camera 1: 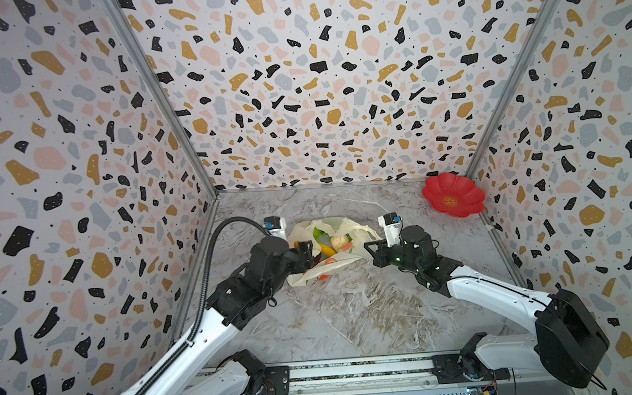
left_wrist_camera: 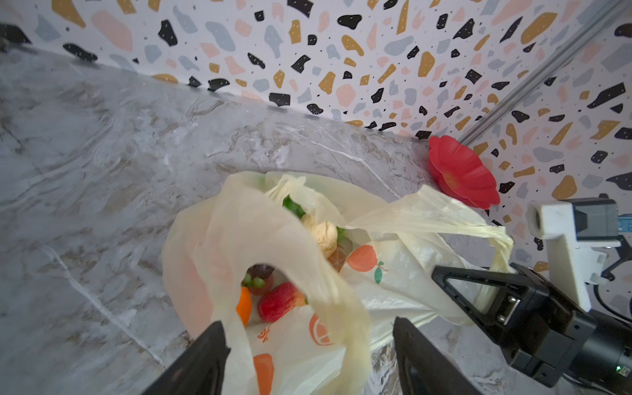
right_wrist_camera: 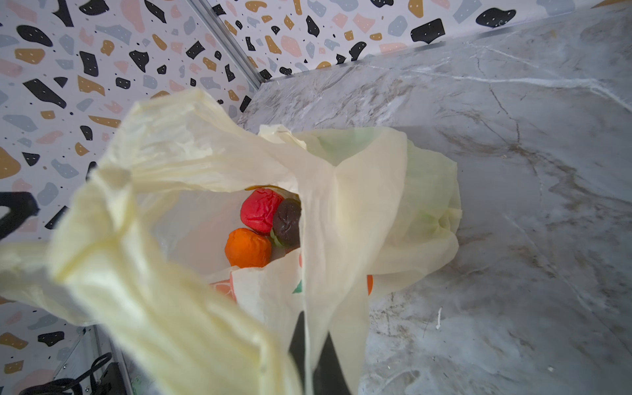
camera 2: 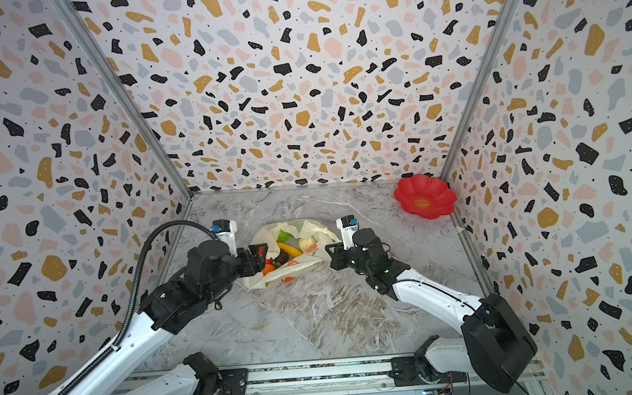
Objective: Take fruits out of the plastic bag
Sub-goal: Spread open the plastic bag at the center of the table.
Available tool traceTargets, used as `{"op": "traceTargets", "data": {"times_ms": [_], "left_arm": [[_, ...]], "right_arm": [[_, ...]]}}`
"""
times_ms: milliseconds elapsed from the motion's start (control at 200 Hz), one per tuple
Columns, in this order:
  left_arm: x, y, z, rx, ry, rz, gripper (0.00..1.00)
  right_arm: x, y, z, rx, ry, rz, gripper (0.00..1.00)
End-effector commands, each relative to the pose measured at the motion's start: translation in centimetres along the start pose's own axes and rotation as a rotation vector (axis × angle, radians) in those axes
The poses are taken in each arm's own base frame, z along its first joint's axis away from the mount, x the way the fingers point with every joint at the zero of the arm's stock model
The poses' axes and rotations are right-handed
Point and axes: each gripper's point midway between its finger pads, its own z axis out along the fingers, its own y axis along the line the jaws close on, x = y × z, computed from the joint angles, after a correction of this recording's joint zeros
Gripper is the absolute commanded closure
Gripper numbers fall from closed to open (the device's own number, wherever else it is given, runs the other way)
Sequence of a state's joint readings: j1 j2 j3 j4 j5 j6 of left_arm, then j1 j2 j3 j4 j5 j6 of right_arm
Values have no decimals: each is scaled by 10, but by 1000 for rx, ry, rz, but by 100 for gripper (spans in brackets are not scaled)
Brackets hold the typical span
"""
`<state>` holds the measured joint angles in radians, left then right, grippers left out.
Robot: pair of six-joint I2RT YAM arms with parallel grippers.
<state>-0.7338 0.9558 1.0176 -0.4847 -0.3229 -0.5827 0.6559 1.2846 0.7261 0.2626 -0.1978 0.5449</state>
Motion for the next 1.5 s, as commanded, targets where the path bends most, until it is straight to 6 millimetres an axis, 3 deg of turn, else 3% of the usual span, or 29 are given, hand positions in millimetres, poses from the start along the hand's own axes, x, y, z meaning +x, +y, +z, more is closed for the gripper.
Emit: {"op": "traceTargets", "data": {"times_ms": [0, 80, 140, 185, 285, 421, 606, 731, 861, 977, 1122, 1262, 1497], "left_arm": [[-39, -8, -24, -130, -120, 90, 24], [-49, -29, -37, -121, -153, 115, 24], [-46, -51, -39, -55, -144, 120, 25], [-36, -67, -34, 12, -106, 121, 27], [7, -93, -10, 109, 30, 148, 33], [60, -92, 15, 123, 152, 153, 40], [97, -87, 42, 80, 231, 190, 41], [111, -66, 64, -34, 251, 228, 42], [117, -16, 83, -165, 271, 187, 48], [108, 26, 84, -263, 229, 139, 49], [86, 61, 74, -315, 134, 36, 45], [79, 78, 73, -309, 95, -49, 34], [93, 98, 81, -311, 115, -144, 23]], "right_arm": [[-22, 12, -3, -25, -48, -28, 100], [-21, 11, -3, -20, -47, -32, 100], [-21, 11, -3, -18, -47, -32, 100], [-21, 11, -4, -17, -48, -34, 100], [-22, 9, -5, -10, -51, -37, 100], [-24, 8, -9, -6, -59, -40, 100], [-21, 7, -12, -5, -59, -40, 100], [-18, 5, -14, 5, -56, -39, 100], [-15, 1, -17, 19, -54, -43, 100], [-9, -1, -21, 26, -47, -46, 100], [4, -7, -22, 39, -21, -50, 100], [25, -9, -21, 51, 18, -59, 100], [52, 1, -19, 40, 62, -76, 100]]}}
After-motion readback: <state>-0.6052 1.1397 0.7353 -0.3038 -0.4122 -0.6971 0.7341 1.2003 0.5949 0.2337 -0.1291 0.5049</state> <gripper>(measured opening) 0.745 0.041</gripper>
